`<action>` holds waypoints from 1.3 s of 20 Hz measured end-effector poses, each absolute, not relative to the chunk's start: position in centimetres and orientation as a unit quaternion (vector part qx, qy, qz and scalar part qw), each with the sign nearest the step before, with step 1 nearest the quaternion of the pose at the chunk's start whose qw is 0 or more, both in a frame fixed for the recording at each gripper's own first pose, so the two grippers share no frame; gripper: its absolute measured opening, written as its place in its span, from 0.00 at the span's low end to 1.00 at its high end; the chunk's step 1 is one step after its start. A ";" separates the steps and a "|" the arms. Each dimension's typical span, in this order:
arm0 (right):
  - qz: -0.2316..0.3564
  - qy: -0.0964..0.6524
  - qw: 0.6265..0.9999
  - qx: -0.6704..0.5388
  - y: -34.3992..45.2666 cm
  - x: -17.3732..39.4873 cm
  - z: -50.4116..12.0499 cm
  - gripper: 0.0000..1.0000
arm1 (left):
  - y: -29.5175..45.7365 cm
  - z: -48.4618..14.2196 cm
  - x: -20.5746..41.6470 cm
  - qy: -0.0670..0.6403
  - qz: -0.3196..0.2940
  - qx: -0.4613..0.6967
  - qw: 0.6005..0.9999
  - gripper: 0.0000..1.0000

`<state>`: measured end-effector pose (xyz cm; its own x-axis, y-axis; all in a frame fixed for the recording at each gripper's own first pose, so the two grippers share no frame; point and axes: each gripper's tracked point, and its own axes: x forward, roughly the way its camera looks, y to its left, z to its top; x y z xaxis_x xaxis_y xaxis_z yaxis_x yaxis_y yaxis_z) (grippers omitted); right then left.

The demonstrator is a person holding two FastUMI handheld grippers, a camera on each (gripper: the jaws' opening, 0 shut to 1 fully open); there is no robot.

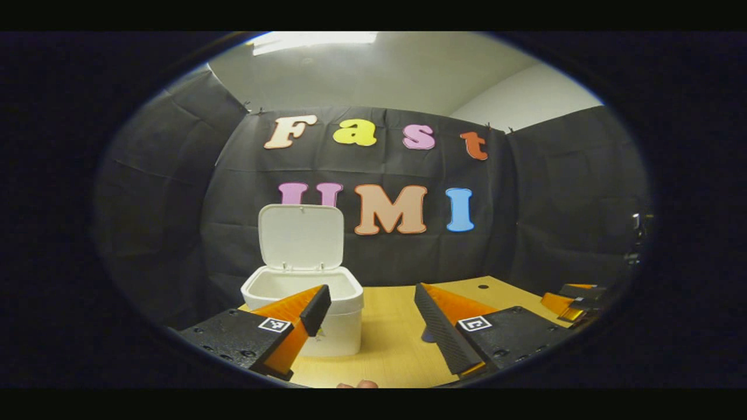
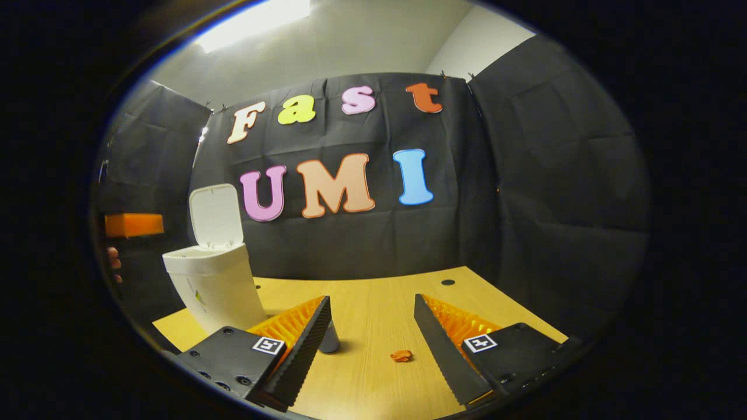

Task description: Press the lid of the desktop garbage bin to open it, pick up the crumpled paper on the desktop and throw it into the bin, then pick up the pop can on the desktop and drop it into the bin, and finally close the garbage bin lid.

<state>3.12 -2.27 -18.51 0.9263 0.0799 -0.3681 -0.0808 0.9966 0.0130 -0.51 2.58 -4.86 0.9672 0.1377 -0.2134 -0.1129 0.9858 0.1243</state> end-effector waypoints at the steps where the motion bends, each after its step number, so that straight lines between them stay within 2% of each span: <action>1: 0.043 0.200 0.979 -0.008 -2.8 3.9 -20.4 0.95 | 2.7 -4.4 -0.8 0.107 0.072 0.067 0.989 0.89; 8: 0.076 0.345 0.935 -0.028 -5.4 8.8 -35.3 0.96 | 2.9 -5.3 -2.4 0.135 0.130 0.093 0.978 0.89; 14: 0.071 0.430 0.899 -0.050 -7.0 10.6 -42.3 0.96 | 2.9 -6.5 -4.1 0.162 0.160 0.097 0.969 0.88; 15: 0.070 0.442 0.893 -0.052 -7.0 10.4 -42.9 0.94 | 2.8 -6.6 -4.3 0.163 0.162 0.092 0.969 0.89; 18: 0.071 0.447 0.889 -0.067 -7.0 10.3 -43.5 0.54 | 3.2 -6.9 -4.4 0.163 0.170 0.084 0.968 0.88; 22: 0.081 0.439 0.892 -0.070 -6.2 9.8 -42.0 0.44 | 4.2 -7.4 -4.7 0.165 0.176 0.069 0.968 0.88; 26: 0.107 0.389 0.912 -0.069 -2.9 10.9 -35.0 0.44 | 6.0 -8.1 -5.8 0.175 0.183 0.054 0.966 0.90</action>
